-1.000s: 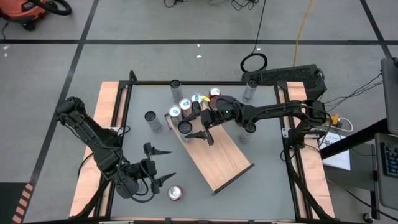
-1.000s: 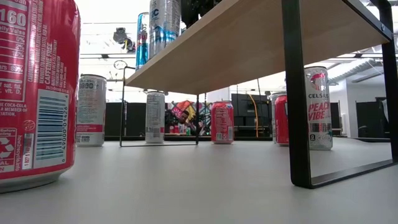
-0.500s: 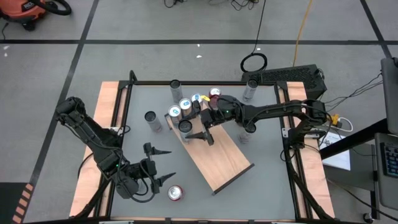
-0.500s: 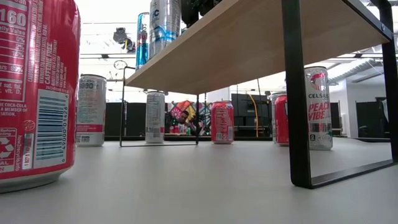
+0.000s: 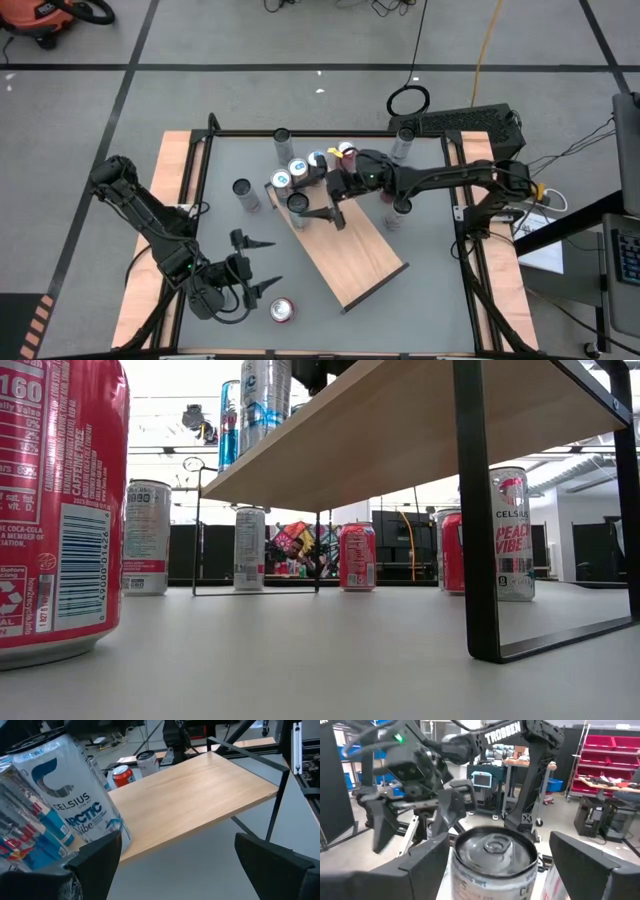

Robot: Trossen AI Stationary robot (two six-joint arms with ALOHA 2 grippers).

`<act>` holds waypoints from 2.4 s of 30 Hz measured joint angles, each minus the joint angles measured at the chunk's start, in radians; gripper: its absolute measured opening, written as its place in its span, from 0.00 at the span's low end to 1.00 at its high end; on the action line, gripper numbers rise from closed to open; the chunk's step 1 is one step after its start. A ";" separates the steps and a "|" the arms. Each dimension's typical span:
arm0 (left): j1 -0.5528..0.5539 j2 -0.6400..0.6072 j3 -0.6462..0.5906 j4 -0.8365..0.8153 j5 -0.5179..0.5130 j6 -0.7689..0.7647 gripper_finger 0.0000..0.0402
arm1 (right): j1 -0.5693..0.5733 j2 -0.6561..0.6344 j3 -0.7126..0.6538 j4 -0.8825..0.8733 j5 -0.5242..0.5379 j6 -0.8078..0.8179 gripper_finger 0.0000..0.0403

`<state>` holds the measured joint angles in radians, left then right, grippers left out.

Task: Place canned beverage on shelf
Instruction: Put the left white soda can on the shelf aligned with the other white soda can

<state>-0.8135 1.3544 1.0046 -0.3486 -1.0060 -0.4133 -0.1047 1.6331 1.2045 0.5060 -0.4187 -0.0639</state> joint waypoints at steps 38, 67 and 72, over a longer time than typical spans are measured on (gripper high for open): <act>0.005 0.077 0.340 -0.952 0.928 -0.865 0.95 | 0.557 -0.252 -0.139 -0.456 0.551 -0.043 0.78; -0.101 0.115 0.291 -0.999 1.027 -1.125 0.95 | 0.585 -0.167 -0.139 -0.336 0.547 -0.106 0.78; -0.101 0.165 0.291 -0.999 1.046 -1.103 0.95 | 0.585 -0.167 -0.139 -0.328 0.548 -0.106 0.78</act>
<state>-0.9142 1.5193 1.2953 -1.3479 0.0397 -1.5168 0.4805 1.4658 1.0657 0.1782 0.1291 -0.1696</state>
